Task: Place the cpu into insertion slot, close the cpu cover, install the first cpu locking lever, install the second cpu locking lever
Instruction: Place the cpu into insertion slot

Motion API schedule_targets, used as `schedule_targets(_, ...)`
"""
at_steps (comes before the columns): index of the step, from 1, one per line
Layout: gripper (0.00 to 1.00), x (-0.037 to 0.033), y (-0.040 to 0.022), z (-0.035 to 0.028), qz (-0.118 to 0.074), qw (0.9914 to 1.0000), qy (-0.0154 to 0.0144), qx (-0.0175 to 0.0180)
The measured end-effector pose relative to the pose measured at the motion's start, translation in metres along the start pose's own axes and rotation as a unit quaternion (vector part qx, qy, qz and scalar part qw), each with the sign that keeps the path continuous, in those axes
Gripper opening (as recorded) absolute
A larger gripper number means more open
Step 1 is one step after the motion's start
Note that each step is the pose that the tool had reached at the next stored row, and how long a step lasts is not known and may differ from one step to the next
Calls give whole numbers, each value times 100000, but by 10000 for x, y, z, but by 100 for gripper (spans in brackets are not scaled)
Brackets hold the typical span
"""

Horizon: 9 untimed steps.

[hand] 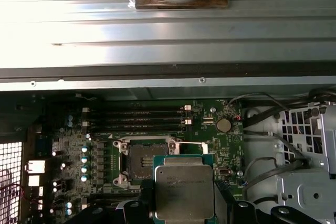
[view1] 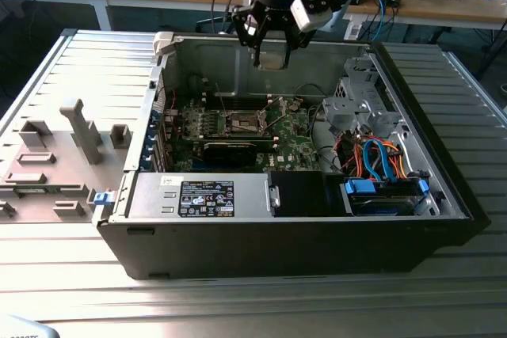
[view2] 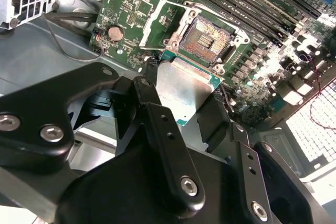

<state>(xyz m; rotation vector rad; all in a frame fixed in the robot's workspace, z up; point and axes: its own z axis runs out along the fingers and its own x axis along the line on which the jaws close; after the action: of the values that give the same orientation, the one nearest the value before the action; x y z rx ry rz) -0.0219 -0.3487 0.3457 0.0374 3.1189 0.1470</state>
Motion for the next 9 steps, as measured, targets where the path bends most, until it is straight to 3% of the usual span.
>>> schedule_targets(9, 54, 0, -2, 17, 0, 100000, -1, -1)
